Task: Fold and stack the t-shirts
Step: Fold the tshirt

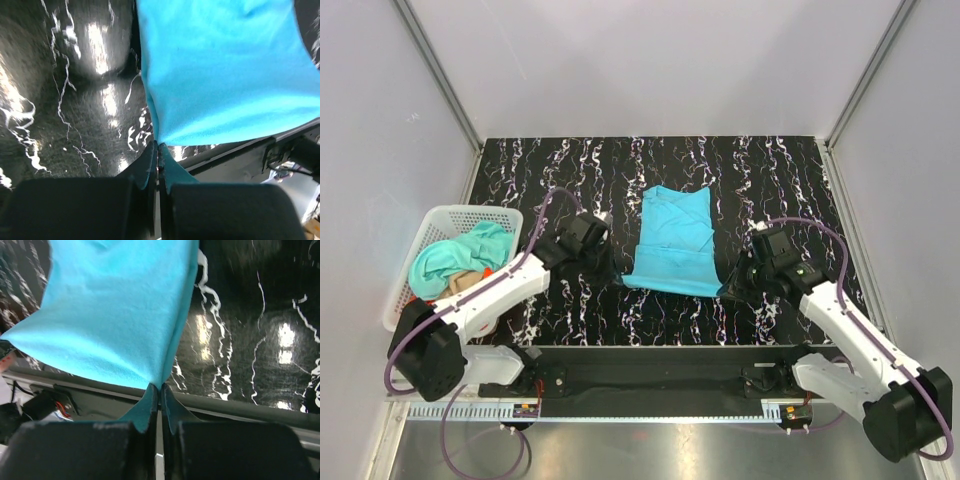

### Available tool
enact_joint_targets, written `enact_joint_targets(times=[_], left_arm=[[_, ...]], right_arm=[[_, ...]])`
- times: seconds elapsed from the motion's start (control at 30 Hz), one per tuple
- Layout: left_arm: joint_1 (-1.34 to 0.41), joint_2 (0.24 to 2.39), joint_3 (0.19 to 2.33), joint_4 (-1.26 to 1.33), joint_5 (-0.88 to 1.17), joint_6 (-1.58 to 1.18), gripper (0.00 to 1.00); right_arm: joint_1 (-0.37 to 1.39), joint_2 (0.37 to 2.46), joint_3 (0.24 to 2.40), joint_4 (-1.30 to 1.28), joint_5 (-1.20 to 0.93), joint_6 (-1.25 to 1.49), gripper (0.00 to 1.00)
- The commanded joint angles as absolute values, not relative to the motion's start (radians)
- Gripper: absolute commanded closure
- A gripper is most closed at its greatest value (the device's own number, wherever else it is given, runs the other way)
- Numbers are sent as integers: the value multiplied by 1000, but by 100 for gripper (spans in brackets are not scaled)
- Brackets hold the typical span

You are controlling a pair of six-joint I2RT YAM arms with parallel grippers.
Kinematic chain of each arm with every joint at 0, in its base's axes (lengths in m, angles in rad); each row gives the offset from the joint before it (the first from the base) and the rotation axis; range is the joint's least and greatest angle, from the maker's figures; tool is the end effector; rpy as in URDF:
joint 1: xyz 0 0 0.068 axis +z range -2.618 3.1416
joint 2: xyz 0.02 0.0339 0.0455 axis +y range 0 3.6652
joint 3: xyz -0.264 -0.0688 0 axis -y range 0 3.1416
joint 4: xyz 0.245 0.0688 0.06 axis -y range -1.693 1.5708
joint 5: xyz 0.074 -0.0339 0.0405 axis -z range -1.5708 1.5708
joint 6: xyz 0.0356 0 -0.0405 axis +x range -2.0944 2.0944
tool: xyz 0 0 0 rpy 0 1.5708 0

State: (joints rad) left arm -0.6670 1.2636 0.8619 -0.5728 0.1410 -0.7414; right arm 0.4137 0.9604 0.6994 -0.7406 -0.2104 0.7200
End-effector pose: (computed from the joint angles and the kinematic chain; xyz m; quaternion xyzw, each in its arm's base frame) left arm 0.1937 -0.1589 0.2342 -0.0148 0.9536 -0.2410 0.1797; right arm 0.1614 0.0790 0.2329 0.1165 0.9478 0.2350 0.1814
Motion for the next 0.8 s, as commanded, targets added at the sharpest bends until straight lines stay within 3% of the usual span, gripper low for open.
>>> enact_joint_targets(times=[0.0,0.33,0.77], left_arm=[[-657,1285,992,-632,25,-704,100],[-519,1483,1293,-611,100,-632,100],[-388,1893,1692,-531,245,-558,100]], right_arm=[[417,966,807,-785,-107,715,100],[399,1250,1148,-772,18,560,100],[258,1655,1548,-726,-72,405,100]])
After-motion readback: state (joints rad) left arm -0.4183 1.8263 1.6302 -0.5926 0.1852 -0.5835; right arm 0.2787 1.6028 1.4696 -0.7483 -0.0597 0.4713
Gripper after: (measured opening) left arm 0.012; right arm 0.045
